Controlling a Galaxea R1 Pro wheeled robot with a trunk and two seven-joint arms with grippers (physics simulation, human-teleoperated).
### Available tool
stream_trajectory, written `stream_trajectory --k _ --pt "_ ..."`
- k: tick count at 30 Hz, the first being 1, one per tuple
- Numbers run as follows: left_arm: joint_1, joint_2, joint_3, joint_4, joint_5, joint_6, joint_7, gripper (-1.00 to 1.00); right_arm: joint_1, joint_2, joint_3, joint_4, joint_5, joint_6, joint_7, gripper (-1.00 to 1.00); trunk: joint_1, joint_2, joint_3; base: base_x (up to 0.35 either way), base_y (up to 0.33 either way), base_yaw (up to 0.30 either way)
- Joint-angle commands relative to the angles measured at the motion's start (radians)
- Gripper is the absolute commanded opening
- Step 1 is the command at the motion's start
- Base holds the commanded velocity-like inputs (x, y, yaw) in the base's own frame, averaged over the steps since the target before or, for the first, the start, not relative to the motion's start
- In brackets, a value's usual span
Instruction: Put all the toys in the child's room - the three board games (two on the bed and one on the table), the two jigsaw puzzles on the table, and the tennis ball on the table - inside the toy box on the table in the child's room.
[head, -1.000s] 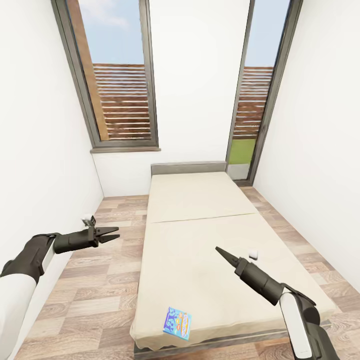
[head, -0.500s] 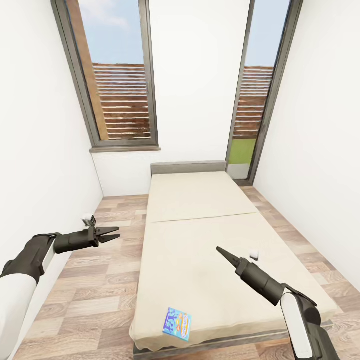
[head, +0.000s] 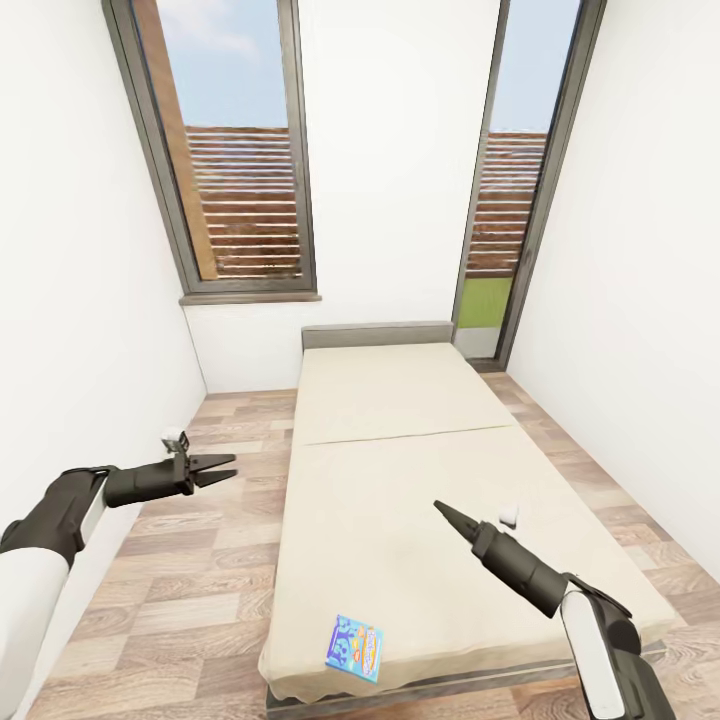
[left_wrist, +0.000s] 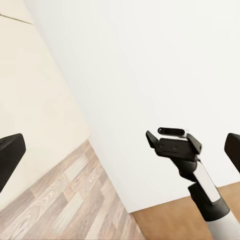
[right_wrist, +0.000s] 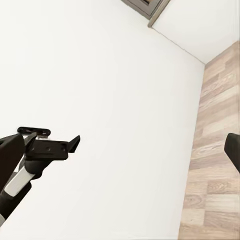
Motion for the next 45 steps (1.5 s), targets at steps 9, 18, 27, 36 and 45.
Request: stream_trajectory --k 9,18,27,36,45 --pt "-0.001 0.012 0.000 0.000 -0.003 0.029 -0.005 1.00 0.000 -0.007 -0.021 0.056 -0.003 0.012 0.001 1.00 0.035 -0.065 -0.030 0.000 0.000 0.000" --pt "-0.001 0.012 0.001 0.000 -0.005 0.032 -0.004 1.00 -0.009 -0.014 -0.044 0.095 -0.002 0.015 0.002 1.00 0.069 -0.128 -0.058 0.000 0.000 0.000" --pt "-0.001 0.011 0.001 0.000 -0.009 0.032 -0.003 1.00 -0.014 -0.016 -0.045 0.100 0.012 0.018 -0.004 1.00 0.104 -0.191 -0.086 -0.086 0.000 0.000" --pt "-0.001 0.012 0.002 -0.001 -0.009 0.033 0.013 1.00 -0.012 -0.021 -0.043 0.090 0.013 0.010 -0.028 1.00 0.138 -0.254 -0.114 -0.044 0.000 0.000" --pt "-0.001 0.011 0.003 0.000 -0.009 0.034 0.038 1.00 -0.011 -0.020 -0.042 0.087 0.014 0.010 -0.031 1.00 0.173 -0.317 -0.143 -0.002 0.000 0.000"
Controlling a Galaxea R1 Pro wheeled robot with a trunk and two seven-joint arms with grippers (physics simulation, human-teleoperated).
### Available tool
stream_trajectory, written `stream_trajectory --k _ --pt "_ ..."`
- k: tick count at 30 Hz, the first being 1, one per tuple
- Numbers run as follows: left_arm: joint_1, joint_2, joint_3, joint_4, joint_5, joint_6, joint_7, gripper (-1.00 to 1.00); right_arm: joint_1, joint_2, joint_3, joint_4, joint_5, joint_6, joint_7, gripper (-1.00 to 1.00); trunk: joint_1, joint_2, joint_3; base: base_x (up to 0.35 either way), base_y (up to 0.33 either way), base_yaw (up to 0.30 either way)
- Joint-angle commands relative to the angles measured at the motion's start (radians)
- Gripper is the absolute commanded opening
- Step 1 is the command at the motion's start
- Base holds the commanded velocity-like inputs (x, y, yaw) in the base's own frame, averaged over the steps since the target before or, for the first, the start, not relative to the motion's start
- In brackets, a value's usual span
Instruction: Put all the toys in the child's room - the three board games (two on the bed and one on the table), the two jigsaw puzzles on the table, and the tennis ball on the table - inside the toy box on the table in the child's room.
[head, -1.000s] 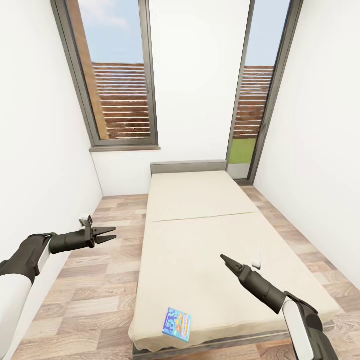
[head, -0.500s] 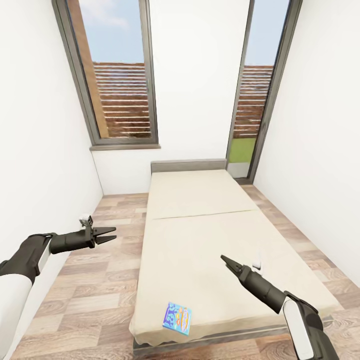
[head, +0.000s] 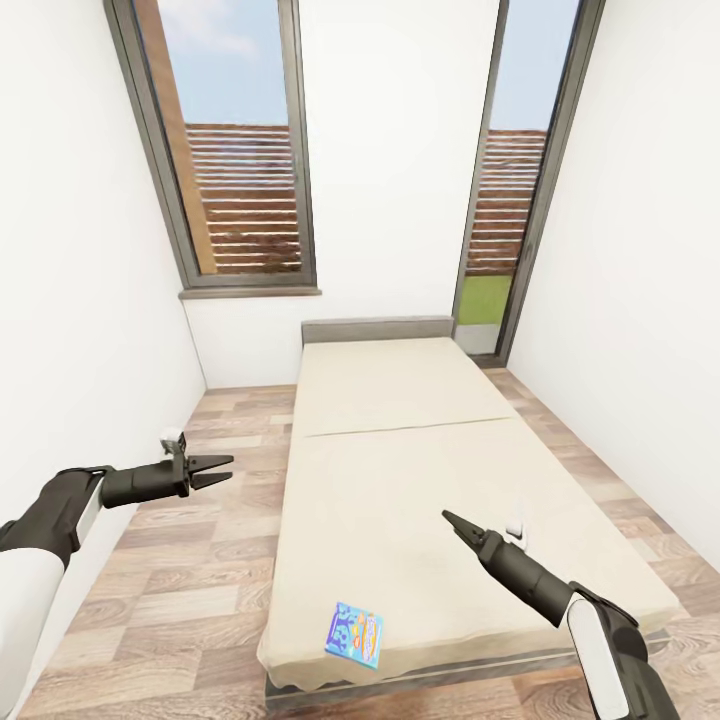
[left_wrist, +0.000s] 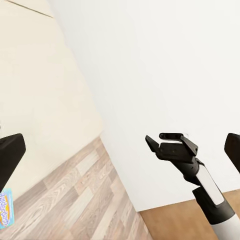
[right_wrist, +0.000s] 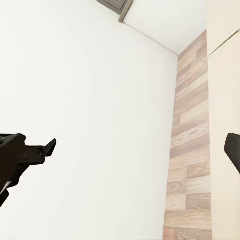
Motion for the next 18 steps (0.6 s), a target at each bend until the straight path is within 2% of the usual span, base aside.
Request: stream_trajectory --k 1,18 --pt "-0.001 -0.001 0.001 0.000 -0.003 0.010 -0.005 1.00 -0.001 0.001 -0.002 0.000 -0.001 0.005 0.002 1.00 0.004 -0.008 -0.004 0.000 0.000 0.000" --pt "-0.001 -0.003 0.000 0.000 -0.003 0.009 -0.003 1.00 0.002 0.000 -0.003 -0.002 -0.001 0.001 0.003 1.00 0.069 -0.127 -0.058 0.000 0.000 0.000"
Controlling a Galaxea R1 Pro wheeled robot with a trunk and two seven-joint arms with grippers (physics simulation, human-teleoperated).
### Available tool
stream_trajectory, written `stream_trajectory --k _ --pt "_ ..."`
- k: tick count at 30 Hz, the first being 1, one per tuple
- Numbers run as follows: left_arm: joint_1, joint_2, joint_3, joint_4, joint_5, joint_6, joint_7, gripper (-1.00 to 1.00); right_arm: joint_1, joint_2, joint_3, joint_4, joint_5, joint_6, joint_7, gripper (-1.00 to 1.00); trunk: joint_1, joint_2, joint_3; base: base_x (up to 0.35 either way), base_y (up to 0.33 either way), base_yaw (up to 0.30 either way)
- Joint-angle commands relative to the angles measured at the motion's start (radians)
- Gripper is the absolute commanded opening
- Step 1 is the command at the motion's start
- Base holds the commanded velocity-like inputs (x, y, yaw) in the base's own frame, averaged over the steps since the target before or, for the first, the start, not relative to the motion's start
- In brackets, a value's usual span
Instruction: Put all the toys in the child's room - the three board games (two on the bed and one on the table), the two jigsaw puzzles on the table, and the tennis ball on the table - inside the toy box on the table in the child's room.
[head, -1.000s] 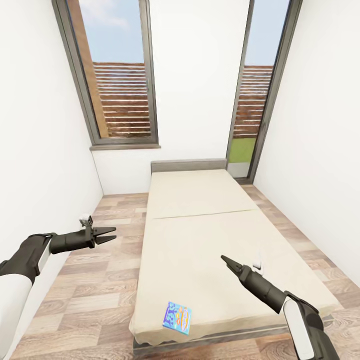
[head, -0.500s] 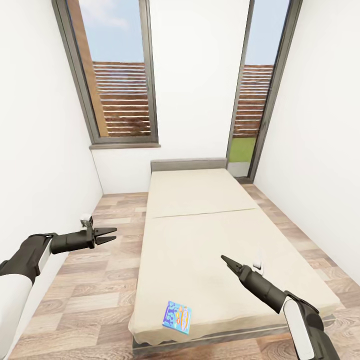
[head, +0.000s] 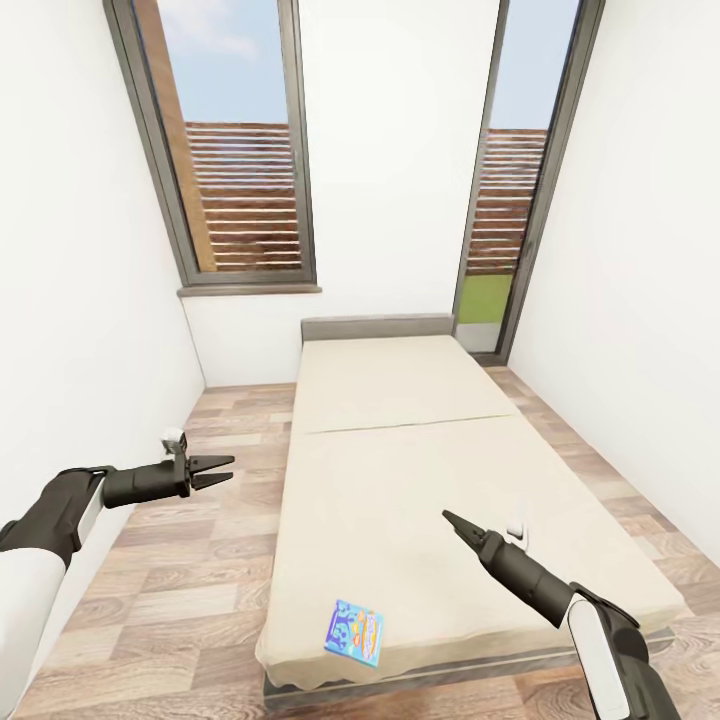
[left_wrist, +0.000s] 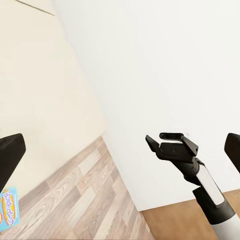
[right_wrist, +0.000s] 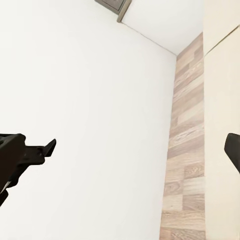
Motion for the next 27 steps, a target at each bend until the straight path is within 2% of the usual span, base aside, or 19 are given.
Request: stream_trajectory --k 1,21,24,27 --pt "-0.001 0.000 0.001 0.000 -0.003 0.010 -0.005 1.00 -0.001 0.001 -0.002 0.000 -0.002 0.006 0.002 1.00 0.004 -0.008 -0.004 0.000 0.000 0.000" --pt "-0.001 0.000 0.000 -0.001 -0.002 0.010 -0.006 1.00 0.000 0.000 -0.002 0.000 -0.002 0.005 0.002 1.00 0.081 -0.148 -0.067 0.000 0.000 0.003" --pt "-0.001 0.001 0.000 -0.001 -0.002 0.010 -0.007 1.00 0.000 0.000 -0.002 0.000 -0.002 0.005 0.002 1.00 0.092 -0.169 -0.076 0.000 0.000 0.151" --pt "-0.001 0.001 0.000 -0.001 -0.002 0.010 -0.007 1.00 0.000 0.000 -0.002 0.000 -0.002 0.005 0.002 1.00 0.092 -0.169 -0.076 0.000 0.000 0.172"
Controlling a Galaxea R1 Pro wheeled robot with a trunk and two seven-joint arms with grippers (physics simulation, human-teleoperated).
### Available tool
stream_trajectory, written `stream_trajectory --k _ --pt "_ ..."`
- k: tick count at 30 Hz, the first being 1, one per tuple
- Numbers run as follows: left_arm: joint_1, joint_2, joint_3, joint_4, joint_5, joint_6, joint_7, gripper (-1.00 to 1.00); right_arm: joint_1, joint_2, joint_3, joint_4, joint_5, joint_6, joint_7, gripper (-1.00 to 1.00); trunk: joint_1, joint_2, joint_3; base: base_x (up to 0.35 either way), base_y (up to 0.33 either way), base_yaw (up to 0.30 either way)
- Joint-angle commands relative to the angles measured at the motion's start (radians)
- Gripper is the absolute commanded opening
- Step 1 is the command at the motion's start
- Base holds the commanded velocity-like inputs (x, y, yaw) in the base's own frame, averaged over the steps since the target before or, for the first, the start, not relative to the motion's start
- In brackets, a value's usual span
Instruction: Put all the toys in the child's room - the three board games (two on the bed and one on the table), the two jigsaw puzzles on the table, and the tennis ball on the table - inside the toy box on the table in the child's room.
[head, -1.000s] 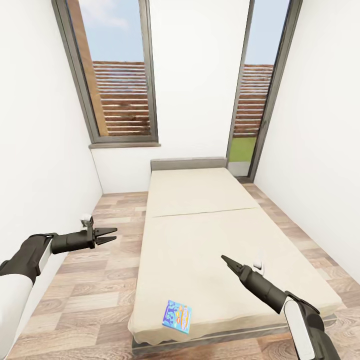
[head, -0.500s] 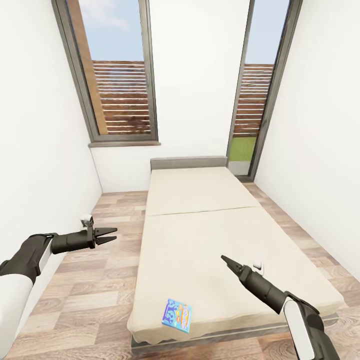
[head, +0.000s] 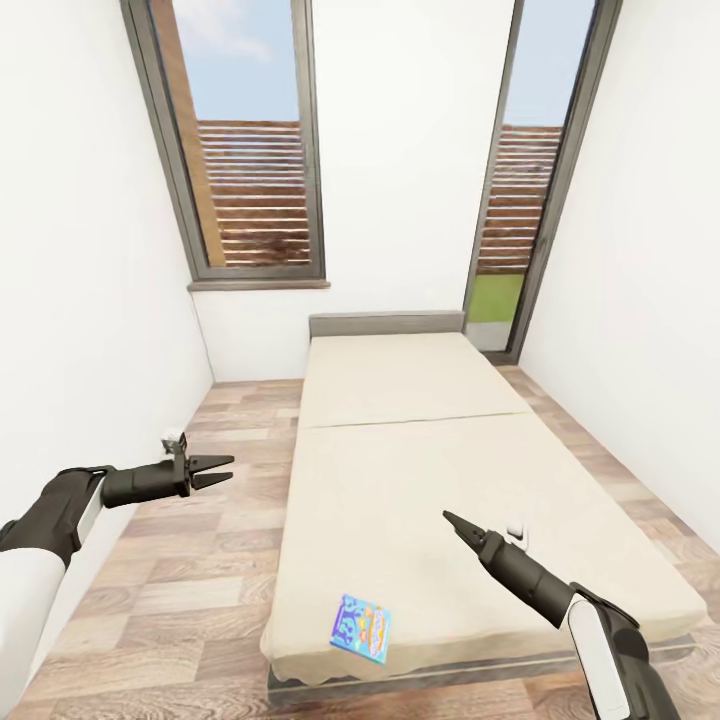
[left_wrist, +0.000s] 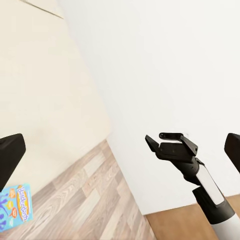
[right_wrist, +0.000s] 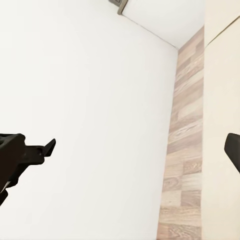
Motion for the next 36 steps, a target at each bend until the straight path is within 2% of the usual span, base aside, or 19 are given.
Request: stream_trajectory --k 1,10,20,36 --pt "-0.001 0.000 0.001 0.000 -0.003 0.010 -0.005 1.00 -0.001 0.001 -0.002 0.000 -0.001 0.006 0.002 1.00 0.000 -0.001 -0.001 0.000 0.000 0.094" --pt "-0.001 0.000 0.001 -0.002 -0.001 0.006 -0.009 1.00 -0.001 0.002 -0.002 0.001 -0.001 0.006 0.002 1.00 0.000 -0.001 -0.001 -0.003 0.000 0.026" --pt "-0.001 -0.002 -0.001 -0.003 -0.002 0.008 -0.008 1.00 -0.001 0.002 -0.002 0.001 -0.006 0.005 0.005 1.00 0.000 -0.001 -0.001 -0.148 -0.004 0.017" --pt "-0.001 -0.003 -0.001 -0.003 -0.002 0.008 -0.008 1.00 -0.001 0.002 0.000 0.001 -0.001 0.004 0.004 1.00 0.000 -0.001 -0.001 -0.009 0.000 0.245"
